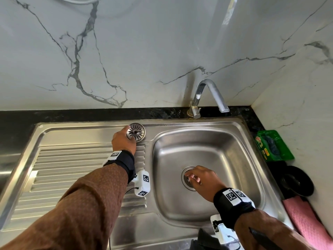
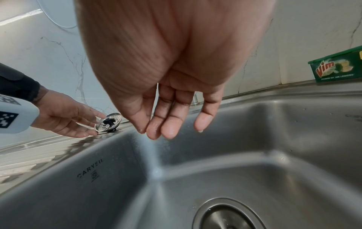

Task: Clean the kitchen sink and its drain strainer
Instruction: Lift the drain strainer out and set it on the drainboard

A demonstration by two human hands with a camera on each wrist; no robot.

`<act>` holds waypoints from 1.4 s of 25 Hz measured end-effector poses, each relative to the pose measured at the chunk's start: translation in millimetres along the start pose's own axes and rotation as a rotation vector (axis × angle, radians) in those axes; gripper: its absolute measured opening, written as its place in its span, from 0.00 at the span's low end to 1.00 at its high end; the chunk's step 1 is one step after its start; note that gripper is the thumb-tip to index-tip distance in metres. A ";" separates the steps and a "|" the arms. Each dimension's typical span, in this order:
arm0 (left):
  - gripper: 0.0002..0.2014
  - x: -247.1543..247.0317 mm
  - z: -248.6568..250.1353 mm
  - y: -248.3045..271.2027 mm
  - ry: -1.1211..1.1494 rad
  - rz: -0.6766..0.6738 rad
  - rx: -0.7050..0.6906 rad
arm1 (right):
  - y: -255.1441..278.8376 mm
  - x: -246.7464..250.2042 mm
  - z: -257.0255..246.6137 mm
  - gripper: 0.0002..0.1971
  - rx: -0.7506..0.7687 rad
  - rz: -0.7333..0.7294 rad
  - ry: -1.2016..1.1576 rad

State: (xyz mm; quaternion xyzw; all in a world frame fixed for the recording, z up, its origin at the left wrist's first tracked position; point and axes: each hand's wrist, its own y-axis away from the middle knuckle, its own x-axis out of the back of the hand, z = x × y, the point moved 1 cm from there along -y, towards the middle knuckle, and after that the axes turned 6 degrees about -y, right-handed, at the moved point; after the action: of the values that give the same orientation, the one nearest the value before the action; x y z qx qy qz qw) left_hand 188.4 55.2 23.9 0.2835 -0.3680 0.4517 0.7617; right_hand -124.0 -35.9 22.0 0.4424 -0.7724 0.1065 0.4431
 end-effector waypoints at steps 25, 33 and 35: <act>0.18 -53.2 29.4 102.3 0.069 -0.250 -0.315 | 42.3 47.2 -5.8 0.25 -0.358 -0.019 0.308; 0.16 -56.4 63.1 120.1 0.090 -0.247 -0.336 | 45.4 56.7 23.2 0.23 -0.365 -0.040 0.252; 0.16 -60.1 67.9 122.4 0.089 -0.249 -0.310 | 42.1 60.9 32.7 0.24 -0.354 -0.078 0.243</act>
State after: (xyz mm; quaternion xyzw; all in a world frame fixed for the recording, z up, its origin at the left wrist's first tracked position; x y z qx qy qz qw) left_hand 38.6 27.3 25.6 0.1860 -0.3611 0.3043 0.8616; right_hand -189.1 -65.3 59.9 0.3713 -0.7023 0.0044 0.6073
